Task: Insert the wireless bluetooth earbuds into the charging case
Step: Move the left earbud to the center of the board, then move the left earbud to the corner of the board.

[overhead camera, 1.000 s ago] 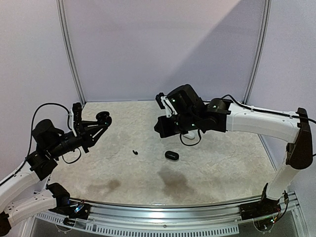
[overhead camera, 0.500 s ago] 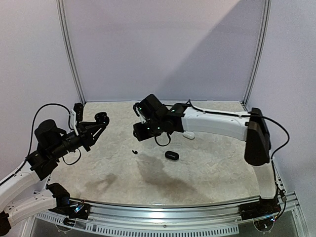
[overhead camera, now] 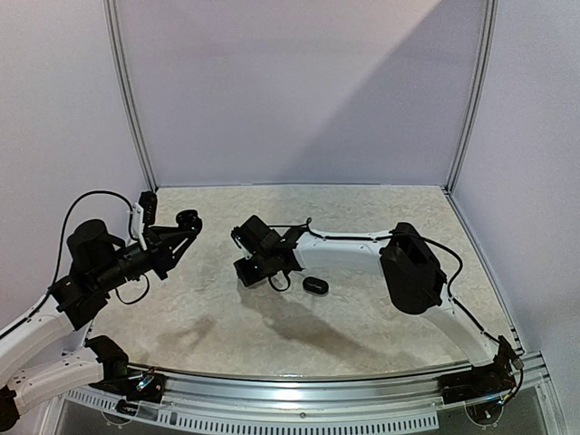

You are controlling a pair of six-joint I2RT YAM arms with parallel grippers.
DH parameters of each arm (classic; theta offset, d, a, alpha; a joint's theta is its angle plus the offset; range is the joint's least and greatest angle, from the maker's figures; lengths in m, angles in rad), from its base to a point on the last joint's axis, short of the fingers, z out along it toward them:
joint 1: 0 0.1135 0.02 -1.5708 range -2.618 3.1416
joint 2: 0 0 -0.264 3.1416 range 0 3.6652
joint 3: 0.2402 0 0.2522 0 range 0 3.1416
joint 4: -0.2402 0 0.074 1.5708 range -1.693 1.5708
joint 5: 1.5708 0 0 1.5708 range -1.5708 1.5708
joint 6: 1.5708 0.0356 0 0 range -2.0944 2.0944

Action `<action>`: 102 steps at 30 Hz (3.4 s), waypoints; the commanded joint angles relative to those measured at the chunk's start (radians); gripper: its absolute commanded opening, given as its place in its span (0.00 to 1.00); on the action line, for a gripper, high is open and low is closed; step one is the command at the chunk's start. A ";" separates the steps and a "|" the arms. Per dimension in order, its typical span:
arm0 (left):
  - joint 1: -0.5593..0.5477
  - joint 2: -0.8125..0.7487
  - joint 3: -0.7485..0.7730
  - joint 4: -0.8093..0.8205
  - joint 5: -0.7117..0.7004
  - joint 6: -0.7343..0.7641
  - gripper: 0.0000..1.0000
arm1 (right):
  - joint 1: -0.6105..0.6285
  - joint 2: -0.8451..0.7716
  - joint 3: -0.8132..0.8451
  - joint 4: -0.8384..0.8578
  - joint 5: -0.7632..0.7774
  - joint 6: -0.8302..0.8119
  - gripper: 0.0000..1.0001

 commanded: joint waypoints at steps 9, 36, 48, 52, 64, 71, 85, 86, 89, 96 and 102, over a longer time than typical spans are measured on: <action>0.013 0.014 0.008 0.009 0.004 0.009 0.00 | 0.028 0.034 -0.028 -0.049 -0.054 -0.102 0.29; 0.013 0.023 0.007 -0.009 0.000 0.036 0.00 | 0.133 -0.215 -0.471 -0.148 -0.550 -0.341 0.10; 0.013 0.027 0.005 -0.007 0.002 0.040 0.00 | 0.183 -0.253 -0.492 -0.350 -0.542 -0.523 0.18; 0.013 0.026 0.005 -0.010 0.004 0.040 0.00 | 0.183 -0.248 -0.436 -0.371 -0.507 -0.515 0.29; 0.013 0.024 -0.003 -0.001 0.011 0.039 0.00 | 0.174 -0.429 -0.435 -0.163 -0.285 -0.195 0.45; 0.013 0.017 -0.005 0.001 0.012 0.040 0.00 | 0.197 -0.543 -0.609 -0.144 -0.180 0.325 0.27; 0.013 0.018 -0.011 0.010 0.038 0.020 0.00 | 0.277 -0.489 -0.565 -0.264 -0.210 0.773 0.46; 0.013 0.017 -0.011 0.010 0.040 0.020 0.00 | 0.277 -0.468 -0.551 -0.275 -0.212 0.777 0.46; 0.013 0.020 -0.011 0.012 0.043 0.024 0.00 | 0.277 -0.432 -0.536 -0.293 -0.218 0.784 0.46; 0.013 0.047 -0.008 0.044 0.053 0.011 0.00 | 0.278 -0.371 -0.488 -0.305 -0.167 0.793 0.40; 0.013 0.046 -0.008 0.043 0.064 0.008 0.00 | 0.289 -0.346 -0.476 -0.304 -0.141 0.812 0.29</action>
